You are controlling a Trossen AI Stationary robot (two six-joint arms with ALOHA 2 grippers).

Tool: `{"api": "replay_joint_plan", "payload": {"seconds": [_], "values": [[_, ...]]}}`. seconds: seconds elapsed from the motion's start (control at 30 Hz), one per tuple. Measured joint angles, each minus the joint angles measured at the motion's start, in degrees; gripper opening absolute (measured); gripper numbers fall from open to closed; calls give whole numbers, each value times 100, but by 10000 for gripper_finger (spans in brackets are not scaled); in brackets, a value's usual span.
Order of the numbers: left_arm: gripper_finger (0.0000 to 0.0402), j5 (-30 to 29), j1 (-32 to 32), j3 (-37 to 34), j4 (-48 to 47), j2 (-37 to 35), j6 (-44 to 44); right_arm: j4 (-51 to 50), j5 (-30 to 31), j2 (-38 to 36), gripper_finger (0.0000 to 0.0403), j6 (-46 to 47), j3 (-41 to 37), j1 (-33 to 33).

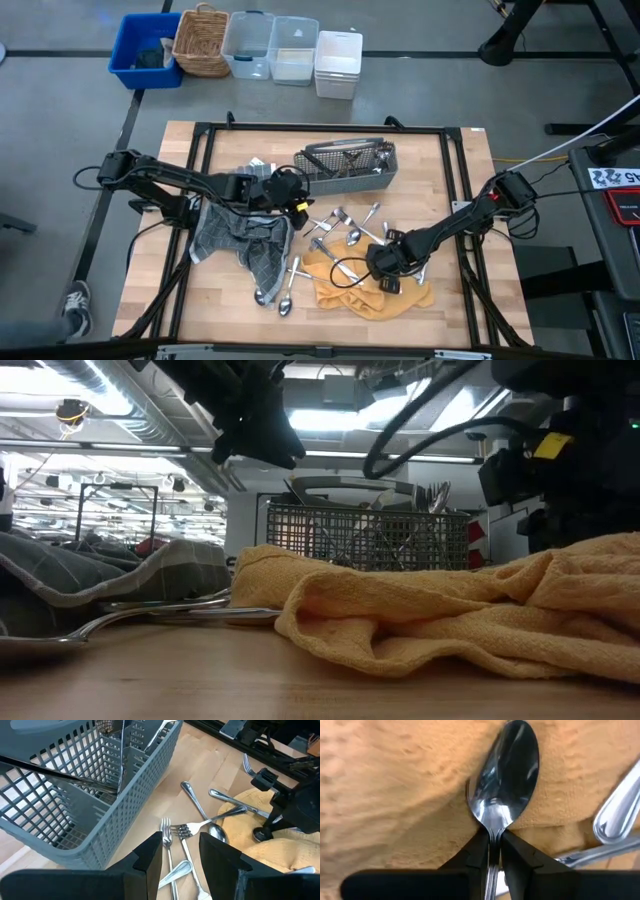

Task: Sort silverware
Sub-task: Put the silver spoon into the gray utensil holder

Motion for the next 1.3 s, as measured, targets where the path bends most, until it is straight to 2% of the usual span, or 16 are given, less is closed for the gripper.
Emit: {"api": "replay_joint_plan", "payload": {"seconds": [0.2,0.4,0.57,0.9,1.13,1.3], "values": [[117,0,-2,0,2,0,0,-6,-3,3,10,1,209,0],[117,0,0,0,2,0,0,-217,82,1,7,6,423,0],[117,-2,-1,0,4,0,-5,-968,337,-1,5,16,765,0],[117,-2,0,0,8,-2,-280,-2479,1249,-10,4,-167,1801,-247],[117,-3,0,0,5,-37,-411,-3178,2119,-107,3,-1067,2628,-908],[117,-4,15,-1,-35,-188,-461,-3171,2654,-571,2,-1526,2911,-1500]]}}
